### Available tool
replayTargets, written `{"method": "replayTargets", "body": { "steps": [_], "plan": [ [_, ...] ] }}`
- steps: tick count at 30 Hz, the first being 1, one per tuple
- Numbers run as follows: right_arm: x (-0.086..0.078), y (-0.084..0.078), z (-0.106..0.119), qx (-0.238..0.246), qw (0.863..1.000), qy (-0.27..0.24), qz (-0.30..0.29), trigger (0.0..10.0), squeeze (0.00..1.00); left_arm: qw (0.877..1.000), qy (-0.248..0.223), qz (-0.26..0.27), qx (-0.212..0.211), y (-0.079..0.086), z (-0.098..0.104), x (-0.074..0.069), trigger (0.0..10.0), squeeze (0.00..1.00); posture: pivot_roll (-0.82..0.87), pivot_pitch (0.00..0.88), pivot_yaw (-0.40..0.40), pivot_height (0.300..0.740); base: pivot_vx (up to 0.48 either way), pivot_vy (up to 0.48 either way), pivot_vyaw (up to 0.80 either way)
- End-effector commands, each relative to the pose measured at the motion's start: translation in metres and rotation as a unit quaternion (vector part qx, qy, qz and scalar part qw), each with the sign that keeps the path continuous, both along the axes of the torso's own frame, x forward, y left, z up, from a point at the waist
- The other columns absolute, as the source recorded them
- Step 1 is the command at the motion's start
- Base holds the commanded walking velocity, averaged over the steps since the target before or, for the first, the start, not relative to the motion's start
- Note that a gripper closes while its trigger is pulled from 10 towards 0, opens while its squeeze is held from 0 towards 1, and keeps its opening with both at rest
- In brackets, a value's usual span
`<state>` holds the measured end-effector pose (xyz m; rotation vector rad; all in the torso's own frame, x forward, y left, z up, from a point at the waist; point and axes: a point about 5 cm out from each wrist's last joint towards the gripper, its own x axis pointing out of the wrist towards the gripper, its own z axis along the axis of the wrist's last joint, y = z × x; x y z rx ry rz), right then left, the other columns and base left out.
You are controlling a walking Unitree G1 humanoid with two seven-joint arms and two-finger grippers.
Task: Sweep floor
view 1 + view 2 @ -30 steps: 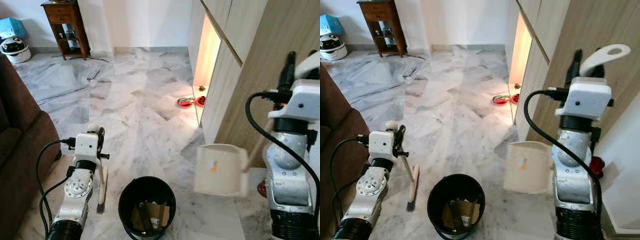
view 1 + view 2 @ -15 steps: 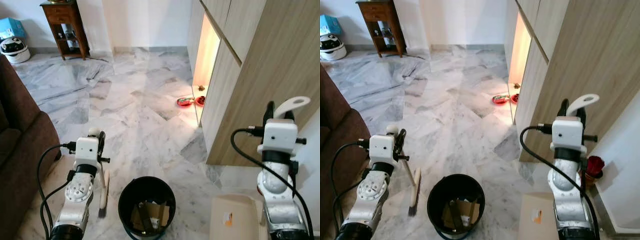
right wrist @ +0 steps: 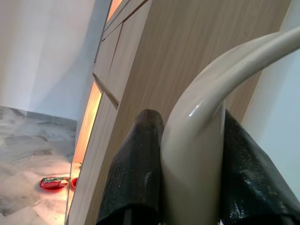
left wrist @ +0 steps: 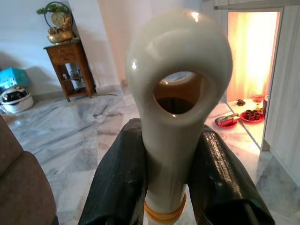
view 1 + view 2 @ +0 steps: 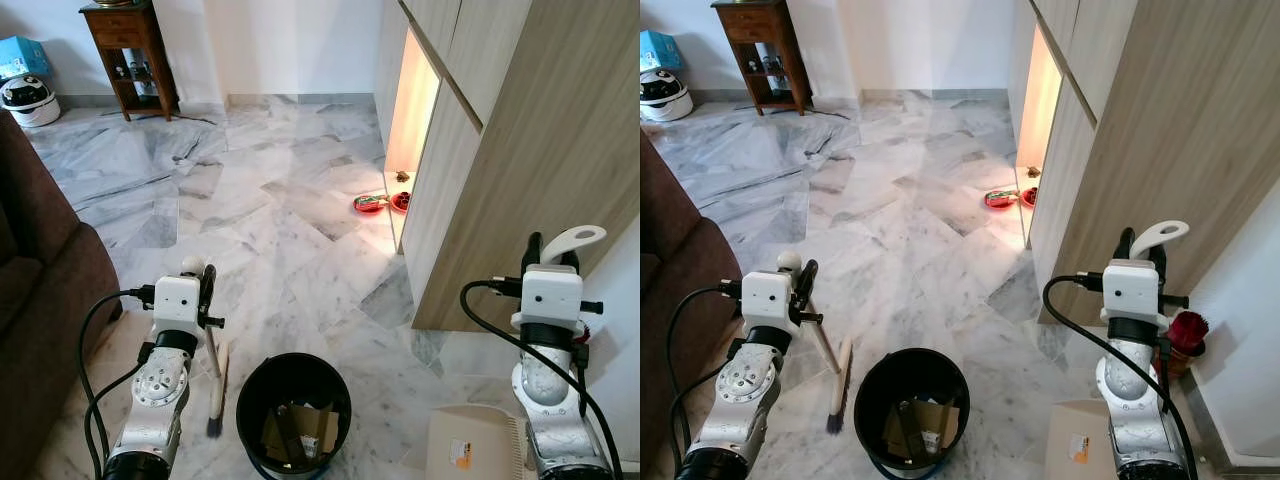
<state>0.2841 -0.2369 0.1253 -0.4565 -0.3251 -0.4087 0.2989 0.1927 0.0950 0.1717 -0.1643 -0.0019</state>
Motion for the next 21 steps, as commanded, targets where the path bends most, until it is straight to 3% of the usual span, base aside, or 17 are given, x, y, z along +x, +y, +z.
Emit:
{"method": "replayTargets", "body": {
  "steps": [1, 21],
  "plan": [
    [0.002, -0.001, 0.004, 0.002, 1.0, -0.014, 0.002, 10.0, 0.0, 1.0, -0.02, -0.009, 0.003, -0.002, 0.009, 0.002, 10.0, 0.0, -0.02, 0.0, 0.022, 0.74, 0.0, 0.0, 0.0],
    [0.006, 0.01, 0.001, 0.021, 0.999, -0.012, 0.042, 10.0, 0.0, 1.0, -0.023, -0.017, 0.002, -0.004, 0.012, 0.004, 10.0, 0.0, -0.02, 0.0, 0.025, 0.74, 0.0, 0.0, 0.0]
  ]
}}
